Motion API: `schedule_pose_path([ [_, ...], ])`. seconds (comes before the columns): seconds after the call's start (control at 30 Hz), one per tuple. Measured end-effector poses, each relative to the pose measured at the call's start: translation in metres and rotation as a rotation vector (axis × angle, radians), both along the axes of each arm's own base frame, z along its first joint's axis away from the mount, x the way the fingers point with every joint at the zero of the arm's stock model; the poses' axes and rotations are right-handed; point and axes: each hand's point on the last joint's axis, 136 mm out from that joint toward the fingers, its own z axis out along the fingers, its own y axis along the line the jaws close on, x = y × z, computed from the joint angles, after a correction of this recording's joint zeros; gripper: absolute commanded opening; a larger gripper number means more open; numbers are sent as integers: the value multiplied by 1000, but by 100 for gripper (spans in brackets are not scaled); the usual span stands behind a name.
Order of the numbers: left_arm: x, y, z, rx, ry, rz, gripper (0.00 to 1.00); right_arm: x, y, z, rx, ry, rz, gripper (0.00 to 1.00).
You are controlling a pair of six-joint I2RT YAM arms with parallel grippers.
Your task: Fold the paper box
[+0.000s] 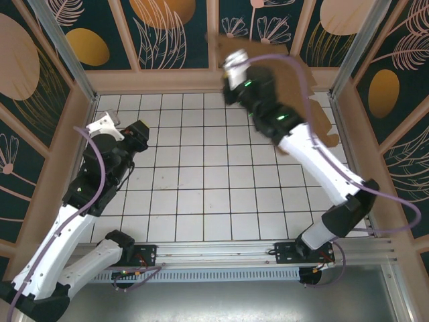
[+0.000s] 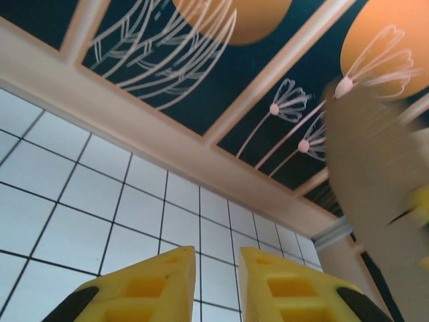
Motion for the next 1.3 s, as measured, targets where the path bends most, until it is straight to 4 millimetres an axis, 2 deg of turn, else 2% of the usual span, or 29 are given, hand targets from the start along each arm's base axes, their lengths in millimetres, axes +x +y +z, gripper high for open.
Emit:
schedule_pose_path([
  [0.1,-3,7,5,1,-18,31,25,-21,38,-115,-202,134,42,6],
  [0.13,-3,9,5,2,-19,37,25,-32,46,-154,-262,186,65,17],
  [0.17,-3,9,5,4,-20,41,26,-44,54,-190,-310,237,86,36],
  [0.2,-2,9,5,5,-19,42,26,-54,59,-215,-335,274,98,55],
  [0.23,-2,9,4,6,-17,43,27,-65,65,-242,-365,313,115,65],
  [0.27,-1,9,4,6,-16,42,28,-76,74,-262,-378,341,136,72],
  [0.33,-1,8,3,7,-14,42,31,-97,94,-289,-375,386,182,78],
  [0.37,0,8,2,7,-14,41,34,-107,102,-295,-360,404,205,79],
  [0.43,2,7,-5,13,-3,41,37,-120,115,-294,-298,432,242,80],
  [0.47,4,6,-10,18,5,40,38,-119,121,-286,-237,444,254,79],
  [0.53,8,3,-19,28,18,32,41,-109,119,-267,-104,471,253,75],
  [0.6,11,-3,-31,39,36,11,41,-89,98,-239,70,495,224,67],
  [0.63,12,-6,-36,44,46,-4,41,-74,76,-222,167,505,188,59],
  [0.7,15,-15,-45,49,67,-44,40,-43,32,-194,309,493,105,39],
  [0.73,17,-22,-50,50,81,-72,39,-27,8,-182,367,482,49,22],
  [0.77,20,-28,-54,50,92,-99,39,-16,-13,-175,407,471,-2,8],
  [0.8,23,-36,-58,49,105,-129,37,-8,-29,-173,433,473,-45,2],
  [0.83,27,-46,-67,49,131,-170,35,-4,-41,-176,446,486,-81,1],
  [0.87,30,-53,-75,48,153,-200,32,-3,-49,-183,447,510,-114,0],
  [0.93,37,-71,-98,44,223,-268,20,-6,-63,-210,424,581,-185,0],
  [1.07,46,-100,-147,29,354,-362,0,-31,-93,-290,318,763,-328,0],
  [1.13,46,-115,-169,35,410,-405,0,-53,-112,-329,275,853,-390,0],
  [1.2,43,-133,-185,44,446,-450,0,-74,-129,-356,237,924,-438,0],
  [1.27,38,-151,-201,52,477,-495,0,-86,-135,-370,232,968,-458,0],
  [1.3,36,-160,-209,52,496,-516,0,-85,-133,-369,244,967,-456,0],
])
